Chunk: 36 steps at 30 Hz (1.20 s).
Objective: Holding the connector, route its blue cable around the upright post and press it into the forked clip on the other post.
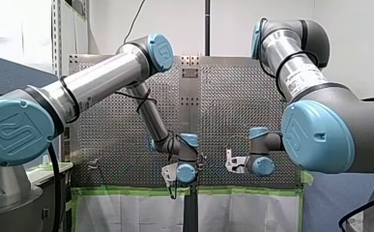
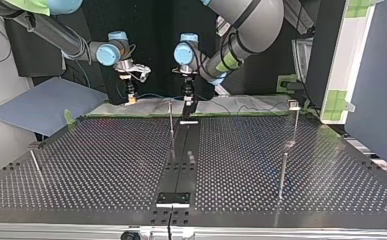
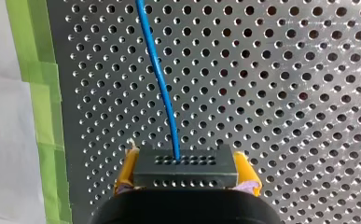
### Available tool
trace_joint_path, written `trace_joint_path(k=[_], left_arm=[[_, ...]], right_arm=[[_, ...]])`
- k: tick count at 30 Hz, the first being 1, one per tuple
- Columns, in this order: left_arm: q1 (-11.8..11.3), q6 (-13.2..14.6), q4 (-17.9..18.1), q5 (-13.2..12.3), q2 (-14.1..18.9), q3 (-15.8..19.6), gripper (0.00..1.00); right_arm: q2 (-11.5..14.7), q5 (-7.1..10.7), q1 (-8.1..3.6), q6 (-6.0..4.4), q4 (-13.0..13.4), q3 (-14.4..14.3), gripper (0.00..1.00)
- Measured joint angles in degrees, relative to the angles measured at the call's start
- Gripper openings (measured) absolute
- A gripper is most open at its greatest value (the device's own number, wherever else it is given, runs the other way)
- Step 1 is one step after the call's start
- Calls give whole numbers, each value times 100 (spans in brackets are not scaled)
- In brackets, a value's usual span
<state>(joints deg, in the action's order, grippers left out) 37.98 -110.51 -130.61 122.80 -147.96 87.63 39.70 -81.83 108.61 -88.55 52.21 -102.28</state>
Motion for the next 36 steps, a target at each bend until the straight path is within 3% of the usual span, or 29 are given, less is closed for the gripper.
trace_joint_path(k=[5, 6, 7, 8, 9, 10, 12, 14, 20, 36], left_arm=[[-32, 13, -142, 21, -4, -31, 100], [-33, 30, -151, 33, -3, -32, 86], [-33, 63, -162, 54, -1, -33, 86], [-32, 88, -168, 75, -1, -33, 69], [-30, 111, -173, 103, -1, -34, 40], [-29, 137, -178, 145, -1, -34, 40], [-24, 176, -192, 214, 0, -35, 11], [-20, 237, -205, 262, 0, -36, 7], [-21, 466, -214, 260, 1, -37, 11], [-17, 606, -226, 237, -1, -36, 13]], right_arm=[[0, 29, 6, 2, -5, 0, 2], [0, 31, 6, 3, -6, 0, 2], [0, 32, 8, 3, -9, 0, 2], [0, 33, 11, 3, -11, 1, 2], [0, 33, 12, 3, -12, 1, 2], [0, 34, 15, 4, -13, 0, 2], [0, 34, 19, 10, -12, 1, 2], [0, 34, 22, 16, -10, 0, 2], [0, 35, 26, 20, -2, 0, 2], [0, 14, -39, 20, -51, 103, 2]])
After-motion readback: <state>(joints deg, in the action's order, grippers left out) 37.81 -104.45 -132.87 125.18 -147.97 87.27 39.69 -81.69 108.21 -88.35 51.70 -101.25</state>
